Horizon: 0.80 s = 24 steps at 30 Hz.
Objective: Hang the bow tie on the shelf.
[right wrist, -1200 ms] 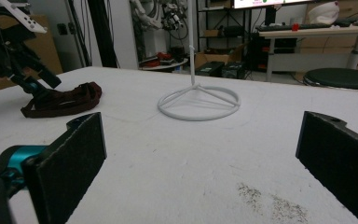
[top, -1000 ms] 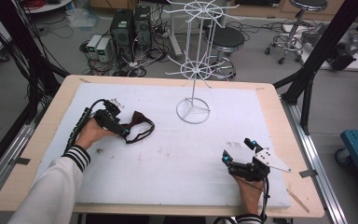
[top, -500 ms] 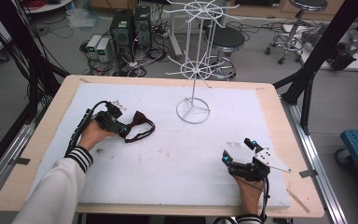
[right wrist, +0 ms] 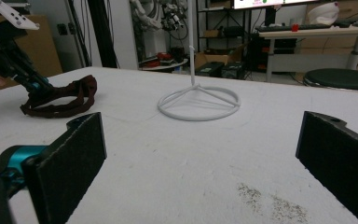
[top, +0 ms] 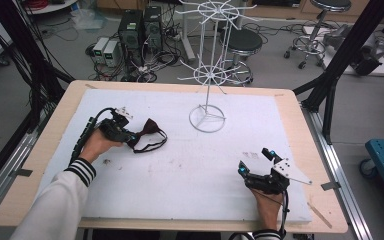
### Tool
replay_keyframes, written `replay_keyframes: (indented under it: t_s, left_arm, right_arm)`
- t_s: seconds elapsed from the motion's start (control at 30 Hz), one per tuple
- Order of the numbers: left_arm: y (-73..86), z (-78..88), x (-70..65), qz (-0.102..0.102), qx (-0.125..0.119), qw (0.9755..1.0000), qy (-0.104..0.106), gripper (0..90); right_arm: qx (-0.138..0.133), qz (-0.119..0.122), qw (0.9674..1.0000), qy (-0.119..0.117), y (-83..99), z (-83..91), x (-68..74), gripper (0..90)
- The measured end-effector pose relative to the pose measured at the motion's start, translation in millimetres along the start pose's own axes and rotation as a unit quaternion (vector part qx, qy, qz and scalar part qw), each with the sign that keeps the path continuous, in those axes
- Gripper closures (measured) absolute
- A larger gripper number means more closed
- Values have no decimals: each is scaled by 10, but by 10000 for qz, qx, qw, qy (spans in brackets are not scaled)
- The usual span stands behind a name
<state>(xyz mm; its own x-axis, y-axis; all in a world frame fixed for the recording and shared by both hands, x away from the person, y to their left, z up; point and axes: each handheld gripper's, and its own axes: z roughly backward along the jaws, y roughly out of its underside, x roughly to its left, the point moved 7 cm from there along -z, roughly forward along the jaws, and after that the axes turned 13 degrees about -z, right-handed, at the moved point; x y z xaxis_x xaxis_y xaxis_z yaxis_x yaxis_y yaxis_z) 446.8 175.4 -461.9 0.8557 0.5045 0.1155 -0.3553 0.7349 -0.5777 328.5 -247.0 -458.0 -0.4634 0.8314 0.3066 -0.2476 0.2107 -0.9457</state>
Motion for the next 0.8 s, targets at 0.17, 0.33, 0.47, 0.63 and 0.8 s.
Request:
replay_keyframes:
  t_s: [0.17,0.33,0.47,0.63,0.8]
  left_arm:
    - [-22,103,-18,-63,-158,9998,85,816]
    - [-80,232,-80,-219,-395,9988,180,816]
    - [-127,308,-148,-334,-575,9975,240,816]
    - [-184,391,-233,-446,-779,9954,340,817]
    - [-212,453,-332,-580,-970,9925,460,816]
  right_arm:
    - [-25,-26,10000,11,-7,3,-9,9]
    - [-36,-111,9999,-12,-12,8,-13,9]
    - [-21,-139,9999,-17,-15,4,-17,9]
    - [-27,-163,9999,-43,-26,15,-7,9]
    - [-66,-177,9997,-124,-85,41,13,9]
